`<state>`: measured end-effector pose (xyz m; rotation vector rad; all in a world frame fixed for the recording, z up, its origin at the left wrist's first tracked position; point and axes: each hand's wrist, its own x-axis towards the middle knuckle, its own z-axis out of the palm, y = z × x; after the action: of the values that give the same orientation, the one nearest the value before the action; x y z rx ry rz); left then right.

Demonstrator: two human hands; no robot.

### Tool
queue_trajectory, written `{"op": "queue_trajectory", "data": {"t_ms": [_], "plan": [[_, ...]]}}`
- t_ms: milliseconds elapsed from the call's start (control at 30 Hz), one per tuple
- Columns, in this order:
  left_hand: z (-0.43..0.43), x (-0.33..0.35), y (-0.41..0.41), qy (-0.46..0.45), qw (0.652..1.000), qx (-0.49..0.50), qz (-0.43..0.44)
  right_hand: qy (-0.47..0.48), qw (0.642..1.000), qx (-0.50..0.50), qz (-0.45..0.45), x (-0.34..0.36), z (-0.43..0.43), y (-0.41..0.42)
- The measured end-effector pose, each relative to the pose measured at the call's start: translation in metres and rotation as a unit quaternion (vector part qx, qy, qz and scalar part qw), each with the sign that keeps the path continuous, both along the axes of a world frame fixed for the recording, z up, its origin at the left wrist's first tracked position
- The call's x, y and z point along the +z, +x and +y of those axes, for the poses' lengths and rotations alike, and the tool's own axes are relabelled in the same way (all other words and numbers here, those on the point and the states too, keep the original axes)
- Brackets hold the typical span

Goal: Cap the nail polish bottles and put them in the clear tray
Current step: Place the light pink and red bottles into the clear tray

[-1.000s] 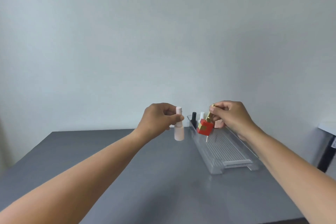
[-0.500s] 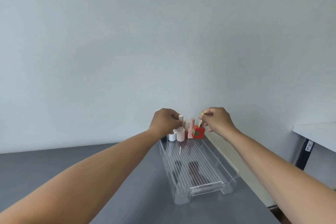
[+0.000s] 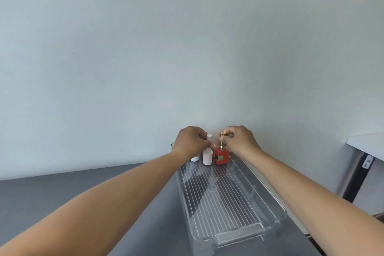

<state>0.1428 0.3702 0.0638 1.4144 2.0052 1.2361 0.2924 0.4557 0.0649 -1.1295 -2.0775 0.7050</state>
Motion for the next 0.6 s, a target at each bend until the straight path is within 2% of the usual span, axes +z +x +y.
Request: {"op": "queue_trajectory", "data": {"t_ms": [600], "plan": [[0.0001,0.0029,0.0064,0.027,0.999,0.006,0.042,0.020,1.000,-0.011,-0.001,-0.0022,0.0033,0.0003]]}}
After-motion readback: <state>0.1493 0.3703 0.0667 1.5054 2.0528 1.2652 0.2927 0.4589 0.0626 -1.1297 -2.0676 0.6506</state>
